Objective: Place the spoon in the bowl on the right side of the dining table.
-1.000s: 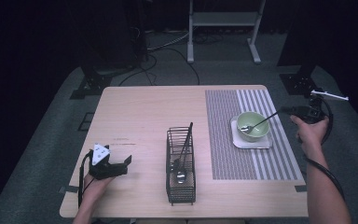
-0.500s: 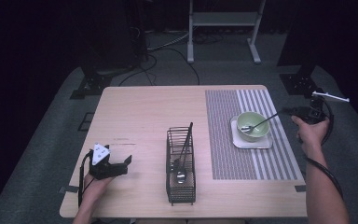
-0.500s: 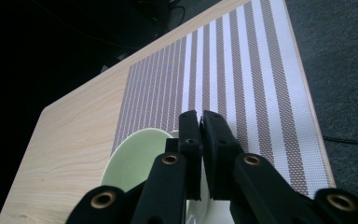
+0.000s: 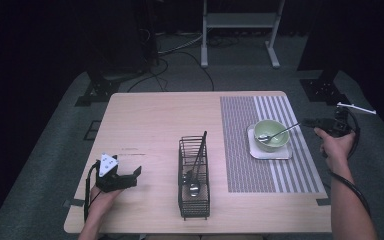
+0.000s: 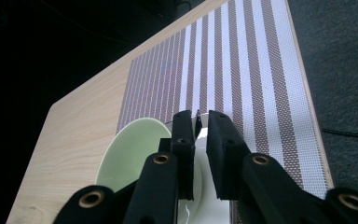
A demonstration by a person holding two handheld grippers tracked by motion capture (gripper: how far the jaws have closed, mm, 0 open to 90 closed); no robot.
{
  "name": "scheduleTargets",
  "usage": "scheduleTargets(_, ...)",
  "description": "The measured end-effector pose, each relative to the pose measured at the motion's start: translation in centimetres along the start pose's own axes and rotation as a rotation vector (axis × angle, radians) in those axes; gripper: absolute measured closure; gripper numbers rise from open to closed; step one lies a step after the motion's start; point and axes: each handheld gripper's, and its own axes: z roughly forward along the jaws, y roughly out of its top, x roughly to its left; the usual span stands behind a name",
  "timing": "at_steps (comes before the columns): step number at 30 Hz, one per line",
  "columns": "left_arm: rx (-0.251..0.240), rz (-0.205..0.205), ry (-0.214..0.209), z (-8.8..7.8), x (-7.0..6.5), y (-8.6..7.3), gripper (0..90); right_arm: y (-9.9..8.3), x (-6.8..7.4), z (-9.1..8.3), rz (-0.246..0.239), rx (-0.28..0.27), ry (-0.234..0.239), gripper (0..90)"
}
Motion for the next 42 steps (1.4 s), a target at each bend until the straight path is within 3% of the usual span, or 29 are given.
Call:
scheduleTargets(7,-0.001,0.002,0.0,-0.1,0.0,0.0,0.0,-0.3,0.1,-0.5,-0.014,0.004,0.018,70.1)
scheduleTargets(11,0.001,0.004,0.0,-0.1,-0.1,0.0,0.0,-0.8,0.0,-0.7,-0.045,0.028,0.019,65.8)
scheduleTargets(29,0.001,0.013,-0.004,0.0,-0.2,0.1,0.0,-3.1,0.7,-1.6,-0.099,0.054,0.085,58.8)
scheduleTargets(42,-0.002,0.016,-0.004,-0.1,-0.3,0.2,0.0,-4.8,1.4,-1.6,-0.139,0.08,0.092,55.9)
